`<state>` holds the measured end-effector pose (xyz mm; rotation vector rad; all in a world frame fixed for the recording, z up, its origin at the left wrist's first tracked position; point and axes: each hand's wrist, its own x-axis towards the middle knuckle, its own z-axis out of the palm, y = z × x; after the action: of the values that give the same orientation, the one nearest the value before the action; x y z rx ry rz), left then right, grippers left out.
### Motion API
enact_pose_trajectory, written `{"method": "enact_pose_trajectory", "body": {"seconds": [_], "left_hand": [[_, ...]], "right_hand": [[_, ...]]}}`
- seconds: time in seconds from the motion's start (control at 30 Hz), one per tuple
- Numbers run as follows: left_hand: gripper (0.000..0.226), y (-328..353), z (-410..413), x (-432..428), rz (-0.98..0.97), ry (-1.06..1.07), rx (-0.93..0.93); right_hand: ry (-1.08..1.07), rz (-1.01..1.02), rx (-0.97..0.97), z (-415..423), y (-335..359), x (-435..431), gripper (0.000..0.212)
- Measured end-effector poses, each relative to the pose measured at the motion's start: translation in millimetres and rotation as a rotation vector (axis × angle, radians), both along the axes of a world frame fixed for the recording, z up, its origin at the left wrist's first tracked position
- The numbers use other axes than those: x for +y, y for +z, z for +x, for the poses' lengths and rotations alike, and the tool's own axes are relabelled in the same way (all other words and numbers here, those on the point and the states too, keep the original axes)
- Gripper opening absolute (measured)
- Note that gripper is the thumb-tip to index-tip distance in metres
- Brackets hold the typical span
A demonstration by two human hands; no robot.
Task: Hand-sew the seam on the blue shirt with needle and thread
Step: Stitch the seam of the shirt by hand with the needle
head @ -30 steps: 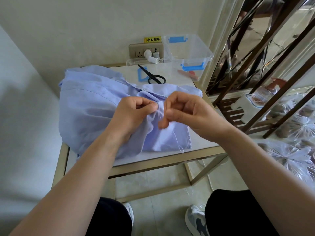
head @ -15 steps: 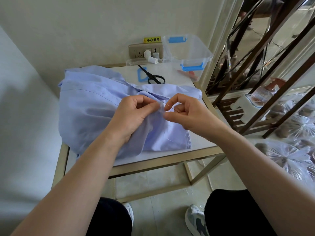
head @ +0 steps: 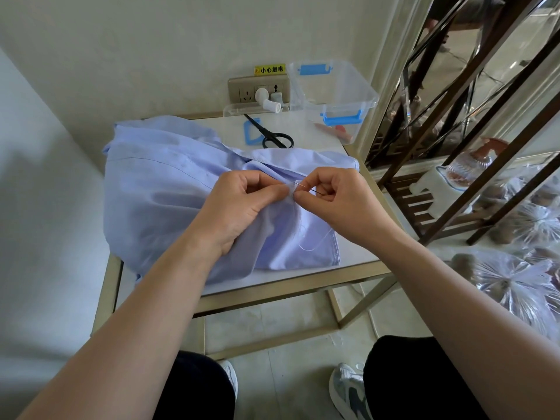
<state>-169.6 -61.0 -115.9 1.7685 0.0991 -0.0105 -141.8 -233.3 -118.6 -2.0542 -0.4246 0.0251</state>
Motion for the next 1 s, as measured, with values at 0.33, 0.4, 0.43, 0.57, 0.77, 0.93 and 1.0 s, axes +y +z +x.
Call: {"method": "enact_pose_trajectory", "body": {"seconds": [0.33, 0.4, 0.43, 0.57, 0.77, 0.93, 1.0], "left_hand": [[0.016, -0.7, 1.4, 0.2, 0.031, 0.032, 0.012], [0.016, -0.8, 1.5, 0.4, 0.033, 0.035, 0.014], [0.016, -0.9, 1.6, 0.4, 0.033, 0.036, 0.014], [0.016, -0.8, 2.1, 0.9, 0.017, 0.057, 0.026], [0.015, -1.1, 3.5, 1.0, 0.032, 0.043, 0.021], [0.017, -0.1, 1.8, -0.5, 0.007, 0.002, -0.007], [0.017, 0.0, 1.3, -1.0, 0.009, -0.008, -0.011]], "right_hand": [[0.051, -0.044, 0.095, 4.1, 4.8, -8.7, 0.016], [0.069, -0.054, 0.119, 5.0, 5.0, -9.5, 0.017], [0.079, -0.06, 0.13, 5.1, 5.4, -9.7, 0.017], [0.021, -0.016, 0.123, 6.2, 7.6, -11.4, 0.013], [0.072, 0.023, 0.037, 1.1, 8.8, -9.5, 0.007], [0.061, 0.018, -0.027, -2.2, 5.9, -3.9, 0.015], [0.05, 0.009, -0.049, -1.9, 5.0, -2.9, 0.017]]}}
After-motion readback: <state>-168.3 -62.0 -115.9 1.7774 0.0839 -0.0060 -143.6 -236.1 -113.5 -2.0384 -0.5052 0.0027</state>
